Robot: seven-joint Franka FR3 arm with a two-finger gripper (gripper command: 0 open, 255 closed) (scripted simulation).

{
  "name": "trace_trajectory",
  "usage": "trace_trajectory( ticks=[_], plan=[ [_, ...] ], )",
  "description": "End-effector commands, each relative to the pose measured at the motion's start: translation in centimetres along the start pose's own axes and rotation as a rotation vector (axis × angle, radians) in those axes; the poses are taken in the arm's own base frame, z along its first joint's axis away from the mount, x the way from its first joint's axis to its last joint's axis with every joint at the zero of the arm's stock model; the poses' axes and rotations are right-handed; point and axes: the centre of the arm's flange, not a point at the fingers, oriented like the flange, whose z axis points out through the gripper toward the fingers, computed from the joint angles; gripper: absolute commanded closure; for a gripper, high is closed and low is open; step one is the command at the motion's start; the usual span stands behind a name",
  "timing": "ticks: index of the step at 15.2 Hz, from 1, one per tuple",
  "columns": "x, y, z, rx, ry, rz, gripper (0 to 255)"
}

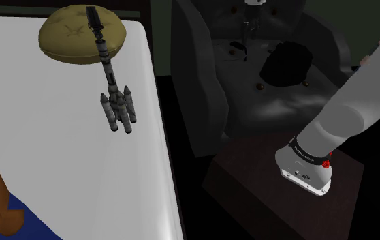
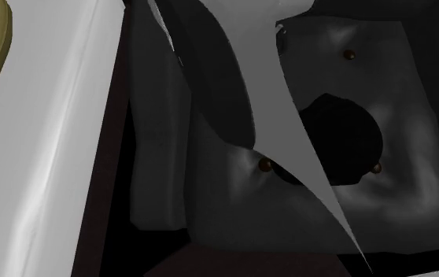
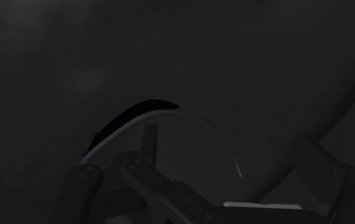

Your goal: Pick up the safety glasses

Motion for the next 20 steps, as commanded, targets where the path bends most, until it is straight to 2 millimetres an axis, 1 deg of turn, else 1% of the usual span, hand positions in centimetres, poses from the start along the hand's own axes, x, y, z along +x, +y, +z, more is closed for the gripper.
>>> trace_trajectory(
  ticks=[1, 15, 20],
  plan=[
    [2.0, 1.9, 0.9, -0.007, 0.001, -0.002, 0],
    [14.5, 13.9, 4.5, -0.047, 0.01, -0.012, 0],
    [15.0, 13.7, 7.1, -0.047, 0.01, -0.012, 0]
  ],
)
